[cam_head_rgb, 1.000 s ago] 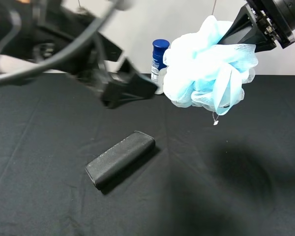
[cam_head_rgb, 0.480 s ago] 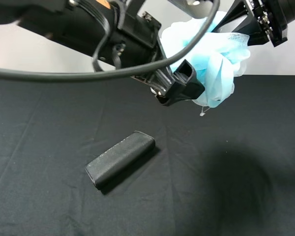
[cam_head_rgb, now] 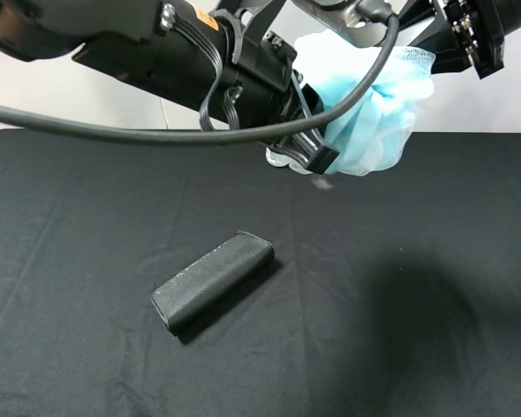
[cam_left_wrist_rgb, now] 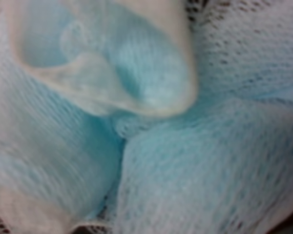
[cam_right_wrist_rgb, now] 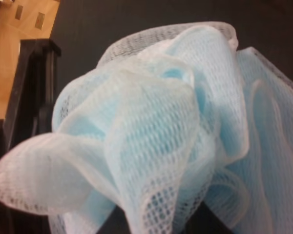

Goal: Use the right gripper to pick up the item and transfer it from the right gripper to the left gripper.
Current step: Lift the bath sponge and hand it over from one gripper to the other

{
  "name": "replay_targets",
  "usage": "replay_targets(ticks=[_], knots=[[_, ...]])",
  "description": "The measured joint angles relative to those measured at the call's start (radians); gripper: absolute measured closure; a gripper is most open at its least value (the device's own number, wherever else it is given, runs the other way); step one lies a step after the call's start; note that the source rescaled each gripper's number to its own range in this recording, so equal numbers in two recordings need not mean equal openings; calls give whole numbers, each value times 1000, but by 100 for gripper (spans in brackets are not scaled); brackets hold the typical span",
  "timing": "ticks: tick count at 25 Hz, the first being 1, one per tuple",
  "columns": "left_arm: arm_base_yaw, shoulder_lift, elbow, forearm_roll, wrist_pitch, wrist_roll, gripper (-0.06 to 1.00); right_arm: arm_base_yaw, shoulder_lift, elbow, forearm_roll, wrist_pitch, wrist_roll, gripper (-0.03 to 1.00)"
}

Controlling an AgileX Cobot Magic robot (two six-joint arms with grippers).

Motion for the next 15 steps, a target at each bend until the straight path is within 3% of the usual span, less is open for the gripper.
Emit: replay_targets(ticks=[8,9,13,15], knots=[[0,4,0,1,-13,3,87,-1,-2,-4,-37,-3,38,94],[0,3,0,1,-12,3,87,-1,-2,-5,-59,-3,48,85],[0,-15,0,15,9,5,90,0,-2,-5,-162,4,60,17],[0,-21,0,34,25,5,90,0,-2,-5,-189,8,60,5]])
